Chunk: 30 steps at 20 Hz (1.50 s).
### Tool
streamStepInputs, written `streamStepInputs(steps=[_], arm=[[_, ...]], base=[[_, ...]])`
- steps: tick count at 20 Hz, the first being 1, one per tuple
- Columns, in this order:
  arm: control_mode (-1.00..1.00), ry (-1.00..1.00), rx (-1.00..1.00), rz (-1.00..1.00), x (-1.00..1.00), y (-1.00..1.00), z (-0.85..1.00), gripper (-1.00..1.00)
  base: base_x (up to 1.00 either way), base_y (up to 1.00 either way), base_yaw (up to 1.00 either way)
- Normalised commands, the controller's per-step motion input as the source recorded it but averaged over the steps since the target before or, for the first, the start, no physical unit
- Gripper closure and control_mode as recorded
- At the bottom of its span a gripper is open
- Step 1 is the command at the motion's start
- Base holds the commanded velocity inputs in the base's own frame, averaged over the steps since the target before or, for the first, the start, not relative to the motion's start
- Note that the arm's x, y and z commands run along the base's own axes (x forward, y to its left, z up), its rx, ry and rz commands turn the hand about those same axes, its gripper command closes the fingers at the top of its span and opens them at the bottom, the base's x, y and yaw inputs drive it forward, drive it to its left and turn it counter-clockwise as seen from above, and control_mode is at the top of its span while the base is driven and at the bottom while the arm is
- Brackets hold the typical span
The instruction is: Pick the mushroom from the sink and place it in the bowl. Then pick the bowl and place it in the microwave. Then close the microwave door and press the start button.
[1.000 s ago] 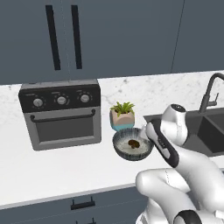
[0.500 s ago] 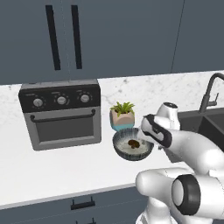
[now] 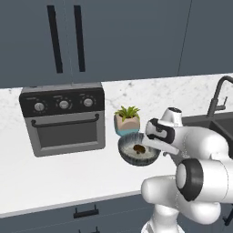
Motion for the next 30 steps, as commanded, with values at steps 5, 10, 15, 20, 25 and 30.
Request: streamStepInputs(steps=[5, 10, 15, 20, 25, 30], arm=[[-1.0, 0.0, -0.01, 0.0, 0.0, 0.14, -0.14, 1.0], [-1.0, 0.0, -0.09, 0.0, 0.0, 0.44, -0.25, 1.0], [-1.0, -0.03, -0.09, 0.0, -0.15, 0.39, -0.19, 1.0], [-1.0, -0.15, 0.0, 0.0, -0.61, -0.01, 0.0, 1.0], [-1.0, -0.04, 0.01, -0.07, -0.65, -0.06, 0.0, 1.0], [-1.0, -0.07, 0.02, -0.24, -0.6, -0.13, 0.31, 1.0]], base=[[0.0, 0.0, 0.0], [0.0, 0.0, 0.0], [0.0, 0.0, 0.0], [0.0, 0.0, 0.0], [0.0, 0.0, 0.0], [0.0, 0.0, 0.0]])
